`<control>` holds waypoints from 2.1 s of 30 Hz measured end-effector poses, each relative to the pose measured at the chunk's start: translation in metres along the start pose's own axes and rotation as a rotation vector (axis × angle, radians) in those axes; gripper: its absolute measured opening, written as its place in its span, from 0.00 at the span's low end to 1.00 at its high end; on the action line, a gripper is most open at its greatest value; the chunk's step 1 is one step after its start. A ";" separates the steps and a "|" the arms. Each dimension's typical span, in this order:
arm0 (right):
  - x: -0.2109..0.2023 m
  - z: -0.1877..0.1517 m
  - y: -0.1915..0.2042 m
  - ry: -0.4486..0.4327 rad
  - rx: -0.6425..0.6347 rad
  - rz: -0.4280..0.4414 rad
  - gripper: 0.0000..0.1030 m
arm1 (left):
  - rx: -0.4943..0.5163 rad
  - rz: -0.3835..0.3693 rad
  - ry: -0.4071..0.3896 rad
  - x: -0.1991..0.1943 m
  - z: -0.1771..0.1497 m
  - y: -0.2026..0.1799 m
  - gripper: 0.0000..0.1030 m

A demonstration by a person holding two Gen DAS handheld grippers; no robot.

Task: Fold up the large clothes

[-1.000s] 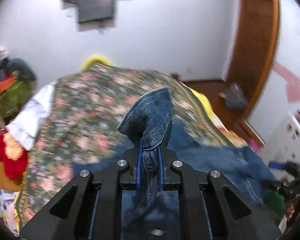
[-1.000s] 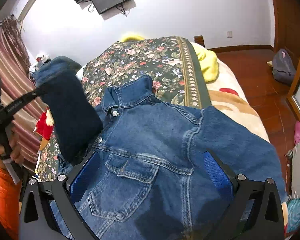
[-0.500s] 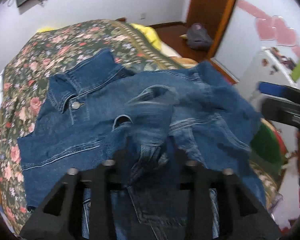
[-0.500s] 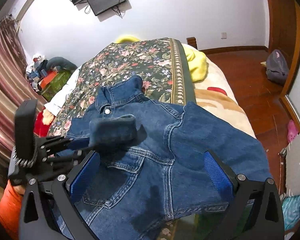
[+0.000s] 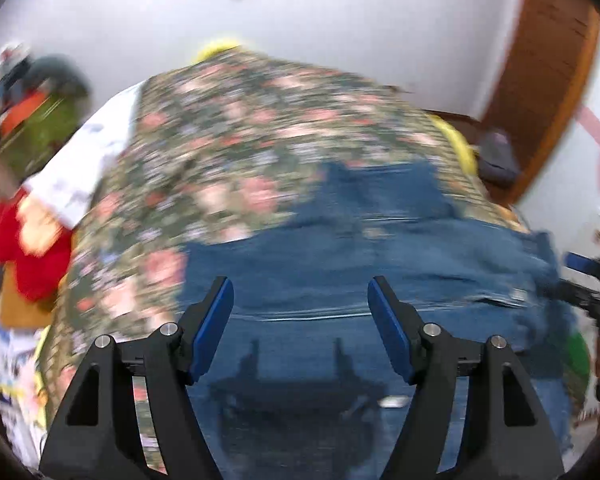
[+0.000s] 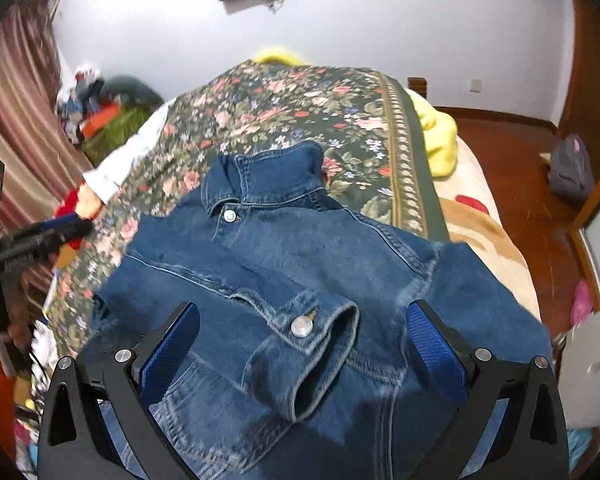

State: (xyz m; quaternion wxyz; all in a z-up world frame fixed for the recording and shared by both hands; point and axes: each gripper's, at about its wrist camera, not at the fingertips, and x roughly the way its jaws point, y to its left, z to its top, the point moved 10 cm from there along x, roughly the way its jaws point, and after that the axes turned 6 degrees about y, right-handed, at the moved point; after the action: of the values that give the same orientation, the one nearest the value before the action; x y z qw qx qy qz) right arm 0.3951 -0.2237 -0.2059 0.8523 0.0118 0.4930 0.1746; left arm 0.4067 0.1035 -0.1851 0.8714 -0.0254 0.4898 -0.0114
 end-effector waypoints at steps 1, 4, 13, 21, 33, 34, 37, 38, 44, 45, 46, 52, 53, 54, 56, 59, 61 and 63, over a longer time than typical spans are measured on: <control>0.005 0.005 0.000 0.008 -0.002 0.003 1.00 | -0.038 0.029 0.014 0.008 -0.002 0.025 0.67; 0.021 0.024 -0.006 0.032 0.014 -0.010 1.00 | -0.114 0.090 0.055 0.032 -0.007 0.079 0.67; 0.105 0.081 -0.035 0.156 0.097 -0.038 1.00 | -0.314 -0.019 0.202 0.126 -0.026 0.141 0.67; 0.181 0.102 -0.032 0.276 0.188 0.059 0.80 | -0.279 -0.194 0.243 0.179 -0.009 0.113 0.67; 0.187 0.142 0.029 0.147 0.012 -0.051 0.22 | -0.159 -0.098 -0.022 0.130 0.017 0.105 0.21; 0.183 0.148 0.036 0.126 0.009 -0.037 0.22 | -0.157 -0.089 -0.060 0.118 0.020 0.110 0.20; 0.175 0.169 0.062 0.081 -0.014 0.005 0.21 | -0.204 -0.093 -0.088 0.104 0.027 0.132 0.20; 0.178 0.178 0.072 0.072 -0.040 -0.006 0.21 | -0.221 -0.091 -0.095 0.099 0.029 0.142 0.19; 0.214 0.209 0.101 0.050 -0.032 0.017 0.21 | -0.257 0.010 -0.106 0.087 0.023 0.187 0.17; 0.221 0.214 0.108 0.048 -0.030 0.031 0.21 | -0.266 0.021 -0.103 0.089 0.021 0.194 0.16; 0.226 0.217 0.115 0.046 -0.036 0.038 0.21 | -0.267 0.032 -0.096 0.092 0.019 0.198 0.16; 0.249 0.209 0.134 0.038 -0.113 -0.068 0.21 | -0.262 0.146 0.043 0.130 0.002 0.210 0.17; 0.249 0.207 0.133 0.035 -0.130 -0.073 0.21 | -0.269 0.146 0.046 0.131 0.001 0.210 0.18; 0.247 0.205 0.130 0.041 -0.145 -0.081 0.22 | -0.276 0.148 0.052 0.133 0.000 0.211 0.18; 0.243 0.197 0.123 0.079 -0.176 -0.103 0.25 | -0.285 0.151 0.063 0.134 0.000 0.212 0.22; 0.230 0.182 0.108 0.153 -0.235 -0.157 0.52 | -0.285 0.167 0.089 0.125 -0.002 0.213 0.24; 0.211 0.179 0.095 0.125 -0.259 -0.230 0.73 | -0.275 0.185 0.085 0.112 0.001 0.210 0.24; 0.186 0.175 0.084 0.082 -0.284 -0.285 0.77 | -0.262 0.193 0.064 0.092 0.005 0.204 0.30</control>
State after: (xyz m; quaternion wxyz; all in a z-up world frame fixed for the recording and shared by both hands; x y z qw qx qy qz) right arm 0.6034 -0.0605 -0.2552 0.8407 -0.1856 0.4943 0.1206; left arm 0.4581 0.3031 -0.2721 0.8415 -0.0912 0.5149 0.1356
